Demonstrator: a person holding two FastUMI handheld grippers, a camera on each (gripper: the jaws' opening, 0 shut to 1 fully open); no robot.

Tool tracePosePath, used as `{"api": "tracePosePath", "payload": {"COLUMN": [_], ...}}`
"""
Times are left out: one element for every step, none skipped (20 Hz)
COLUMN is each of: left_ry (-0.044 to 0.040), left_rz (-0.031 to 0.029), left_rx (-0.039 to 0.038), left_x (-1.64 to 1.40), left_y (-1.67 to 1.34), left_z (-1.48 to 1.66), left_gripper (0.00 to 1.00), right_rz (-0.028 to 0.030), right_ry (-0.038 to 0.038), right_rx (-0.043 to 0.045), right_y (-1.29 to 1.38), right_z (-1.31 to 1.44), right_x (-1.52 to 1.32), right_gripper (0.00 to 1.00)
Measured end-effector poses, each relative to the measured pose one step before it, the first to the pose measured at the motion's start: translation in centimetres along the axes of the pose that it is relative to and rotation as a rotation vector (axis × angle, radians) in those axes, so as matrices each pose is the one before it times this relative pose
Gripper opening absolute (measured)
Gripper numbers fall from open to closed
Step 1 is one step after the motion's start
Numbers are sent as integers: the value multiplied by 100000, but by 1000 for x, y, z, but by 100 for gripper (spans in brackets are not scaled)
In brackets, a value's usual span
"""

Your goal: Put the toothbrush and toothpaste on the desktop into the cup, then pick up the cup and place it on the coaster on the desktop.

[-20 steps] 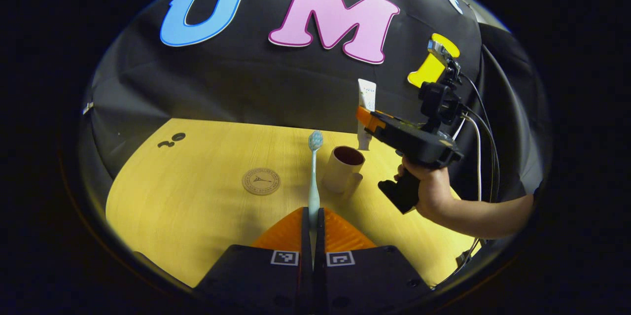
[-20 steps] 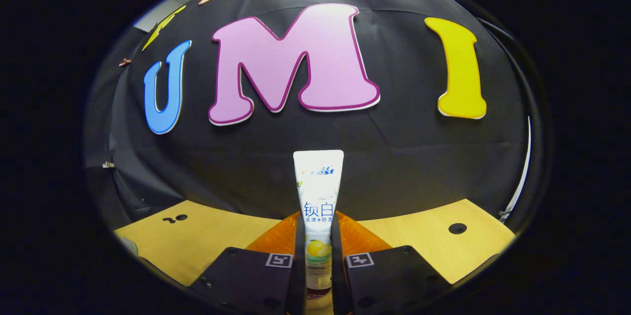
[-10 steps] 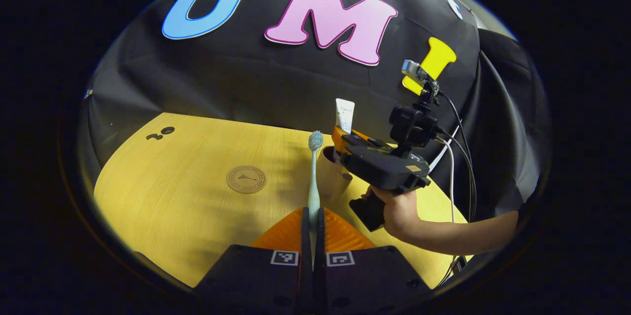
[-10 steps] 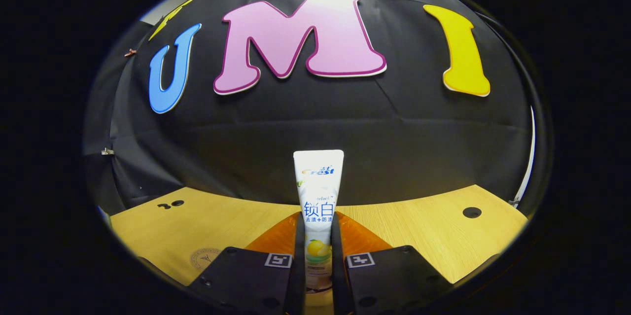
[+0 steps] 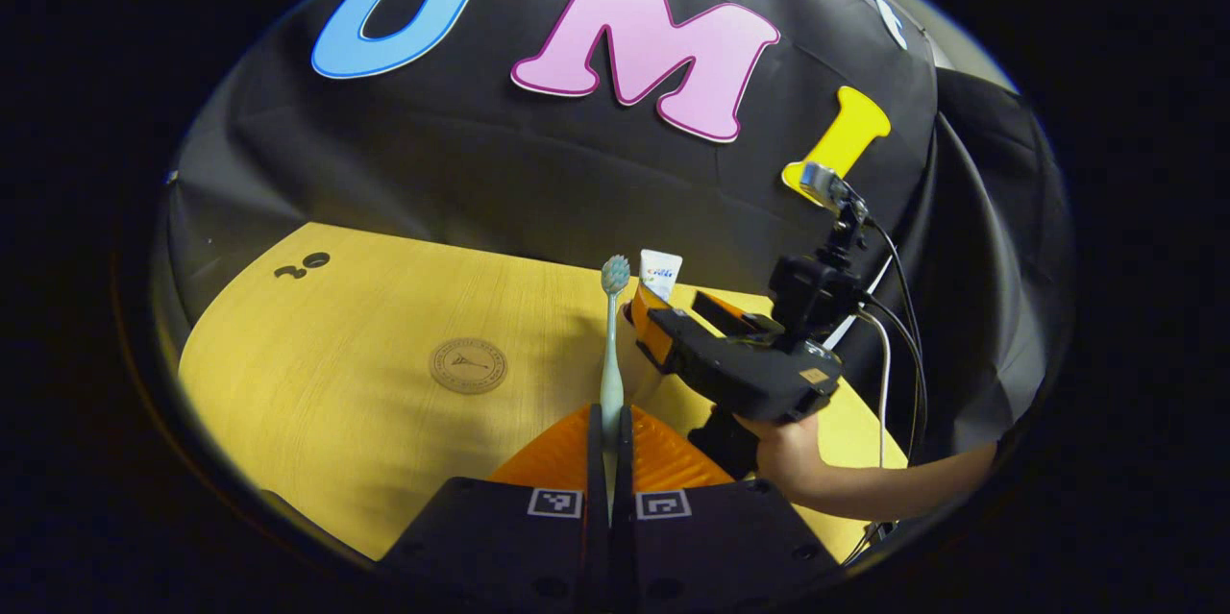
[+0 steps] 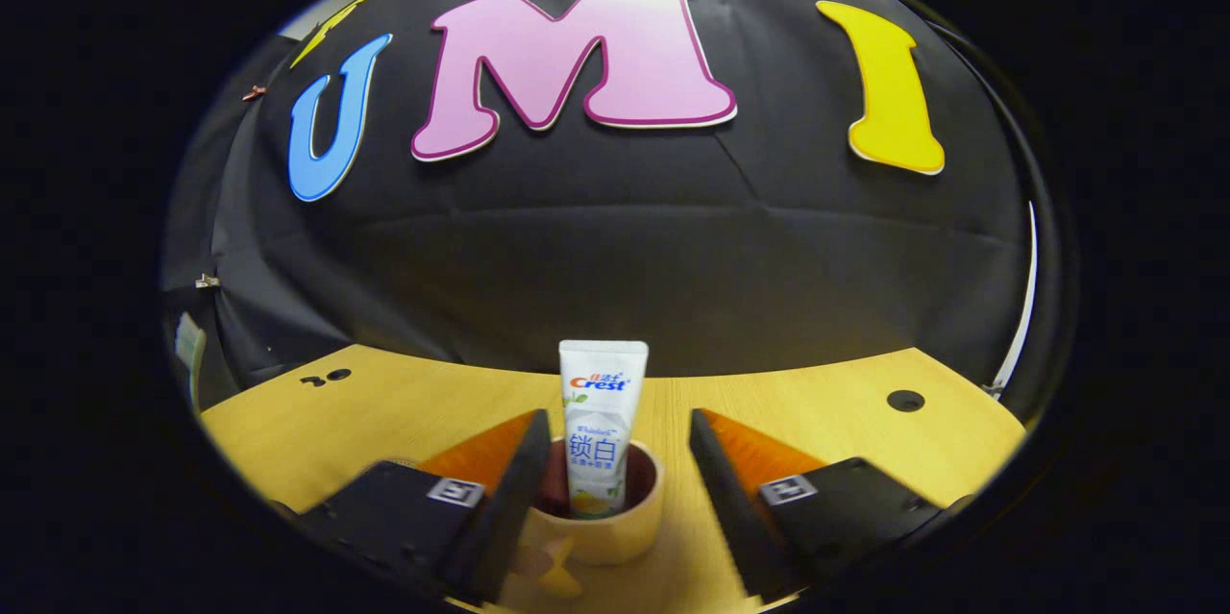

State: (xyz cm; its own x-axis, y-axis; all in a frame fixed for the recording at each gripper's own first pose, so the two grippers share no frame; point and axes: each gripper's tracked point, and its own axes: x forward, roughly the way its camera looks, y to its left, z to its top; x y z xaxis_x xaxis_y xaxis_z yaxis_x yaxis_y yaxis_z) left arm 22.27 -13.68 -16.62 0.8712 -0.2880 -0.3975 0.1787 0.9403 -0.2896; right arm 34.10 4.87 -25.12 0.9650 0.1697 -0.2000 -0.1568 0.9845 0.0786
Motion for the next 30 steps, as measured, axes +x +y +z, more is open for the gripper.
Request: {"api": "tracePosePath", "payload": {"left_ry": [-1517,-1920,-2009,-1974,-2435,-3019,-2957,-2423,-1775,-2146,-2114,-1840,-2050,-1765,-1578,-1707,-1303,-884,-723,-652,-256,483,265,1,-207,122,1316,1197,1028,767], "left_rz": [-678,-1299,-1258,-1260,-1024,-964,-1303,-1581,-513,-854,-280,-68,118,164,351,315,562,765,553,-416,234,396,426,334,-278,-1426,-885,322,1644,437], "left_rx": [822,631,572,713,1070,1053,469,53,343,760,1233,1300,878,14,-633,-173,292,1200,1354,395,-69,441,1582,2258,1745,492,204,682,1028,127], "left_x": [626,625,855,887,776,900,1070,1388,1103,1197,1310,1207,1156,1074,874,724,776,545,617,381,350,168,53,17,-117,-110,-109,-210,-275,-57], "left_y": [-264,-628,-559,-506,-529,-455,-444,-585,-143,-82,-89,-17,134,130,83,125,199,233,296,134,170,298,209,131,-89,-327,-257,14,387,-24], "left_z": [848,1134,965,1107,1182,1342,1085,1115,521,692,336,282,-27,-126,-325,-275,-397,-468,-559,-584,-652,-688,-490,-501,-290,-368,-732,-660,-482,-232], "left_gripper": [6,6,6,6,6,11,6,6,11,6,6,6,6,6,6,6,6,6,6,6,6,6,6,6,6,6,8,11,12,17], "right_rz": [-1212,-1176,-1851,-2430,-1715,-1947,-1740,-842,-110,-223,-1437,-103,154,375,-349,-612,-37,342,558,495,560,502,573,543,644,439,719,1428,671,293], "right_ry": [1121,851,1284,2371,1957,1727,1549,1216,1619,3468,4128,2263,1146,627,990,1236,281,-311,-495,-296,-70,342,521,221,-81,-149,367,-16,-139,-434], "right_rx": [686,467,-110,169,258,225,718,1242,1001,39,-324,536,903,130,-965,-1872,-1879,-1320,-473,14,433,504,145,-488,-1015,-1021,-181,680,673,296], "right_y": [-813,-944,-1073,-1098,-954,-864,-828,-550,-458,-443,-692,-445,-154,-423,-524,-440,-265,-109,23,65,69,136,81,130,138,221,384,524,324,184], "right_z": [-11,172,-75,-326,-159,-154,-68,66,-48,-412,-465,-144,-44,114,-106,-226,136,268,301,137,74,-77,-110,-169,-46,-93,-146,59,107,136], "right_x": [-493,-707,-713,-929,-907,-915,-831,-718,-789,-752,-847,-882,-386,-705,-384,-186,-208,-125,-96,-80,26,-15,22,-48,13,98,67,95,-2,6], "right_gripper": [98,98,98,98,98,99,99,99,99,99,99,99,99,99,99,99,99,99,99,99,99,99,99,99,99,99,99,99,99,99]}}
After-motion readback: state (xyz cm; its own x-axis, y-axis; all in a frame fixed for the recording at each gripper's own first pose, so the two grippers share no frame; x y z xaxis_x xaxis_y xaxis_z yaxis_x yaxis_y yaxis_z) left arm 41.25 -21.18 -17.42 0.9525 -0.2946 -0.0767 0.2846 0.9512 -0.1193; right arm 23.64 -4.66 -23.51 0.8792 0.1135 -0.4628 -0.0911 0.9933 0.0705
